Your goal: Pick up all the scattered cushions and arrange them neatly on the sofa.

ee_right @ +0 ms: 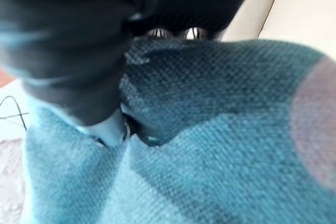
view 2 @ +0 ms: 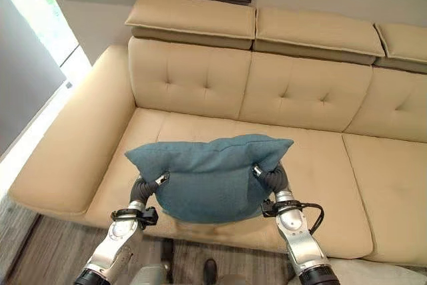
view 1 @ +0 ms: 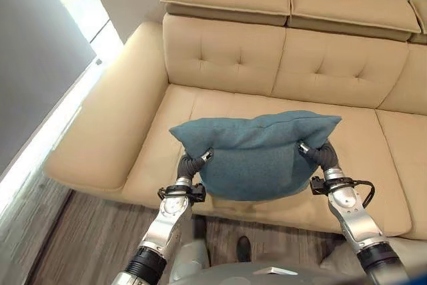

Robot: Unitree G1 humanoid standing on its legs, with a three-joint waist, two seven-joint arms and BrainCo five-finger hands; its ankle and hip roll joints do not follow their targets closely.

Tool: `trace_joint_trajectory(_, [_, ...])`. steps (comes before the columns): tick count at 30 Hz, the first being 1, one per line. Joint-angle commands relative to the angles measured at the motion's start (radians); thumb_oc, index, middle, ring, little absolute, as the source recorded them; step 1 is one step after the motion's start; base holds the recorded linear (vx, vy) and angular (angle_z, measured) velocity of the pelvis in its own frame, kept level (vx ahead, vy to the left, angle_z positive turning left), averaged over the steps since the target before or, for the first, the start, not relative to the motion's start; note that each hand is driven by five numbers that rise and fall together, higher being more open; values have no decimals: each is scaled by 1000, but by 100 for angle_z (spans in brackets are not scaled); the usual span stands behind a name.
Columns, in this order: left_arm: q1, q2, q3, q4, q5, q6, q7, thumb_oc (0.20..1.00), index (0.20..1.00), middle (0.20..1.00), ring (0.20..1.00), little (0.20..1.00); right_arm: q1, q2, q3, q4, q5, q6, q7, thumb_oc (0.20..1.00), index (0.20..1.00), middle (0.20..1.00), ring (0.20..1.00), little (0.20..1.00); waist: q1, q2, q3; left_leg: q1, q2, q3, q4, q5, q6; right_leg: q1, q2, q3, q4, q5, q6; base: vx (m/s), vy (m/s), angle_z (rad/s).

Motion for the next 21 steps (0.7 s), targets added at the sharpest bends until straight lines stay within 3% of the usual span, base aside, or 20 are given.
trace_joint_trajectory(1, [-26, 43, 21, -138, -1, -81, -22, 200, 200, 200, 200, 200, -59, 2, -52, -99, -7, -75, -19, 200, 200, 200, 200, 200, 30, -35, -76, -42, -29, 59, 118, -117, -10, -40, -113, -5, 244, -74, 117, 250, 297, -44])
trace_joint_trajectory(5, [-43, 58, 44, -142, 6, -92, -12, 200, 200, 200, 200, 200, -92, 39, -41, -107, -5, -81, -16, 200, 200, 200, 200, 200, 32, -18, -64, 11, -26, 110, 81, -137, 12, -148, -147, -21, 355, 3, 157, 80, 152, -56])
trace_joint_trajectory(6, [-47, 60, 54, -142, 1, -100, -12, 200, 200, 200, 200, 200, -107, 46, -33, -95, -4, -82, -18, 200, 200, 200, 200, 200, 34, -8, -59, 33, -18, 126, 58, -141, 7, -186, -170, -97, 289, 14, 160, 78, 20, -106])
trace_joint_trajectory(8, [-57, 58, 62, -141, 4, -110, -14, 200, 200, 200, 200, 200, -106, 50, -36, -83, -1, -80, -17, 200, 200, 200, 200, 200, 24, -13, -52, 57, -23, 131, 38, -140, 0, -180, -164, -141, 156, 31, 161, 102, -19, -95])
trace_joint_trajectory(11, [-69, 45, 50, -136, 7, -108, -20, 200, 200, 200, 200, 200, -99, 52, -38, -79, -7, -81, -17, 200, 200, 200, 200, 200, 21, -21, -56, 70, -30, 139, 25, -141, -4, -155, -155, -133, 113, 47, 159, 62, -60, -1])
trace_joint_trajectory(21, [-195, 14, 23, -38, 30, -100, 43, 200, 200, 200, 200, 200, -142, 31, -12, -45, -26, -61, -76, 200, 200, 200, 200, 200, -10, 2, -93, 147, -19, 148, -15, -168, -24, -35, -132, -154, -27, 62, 150, 116, -47, 1])
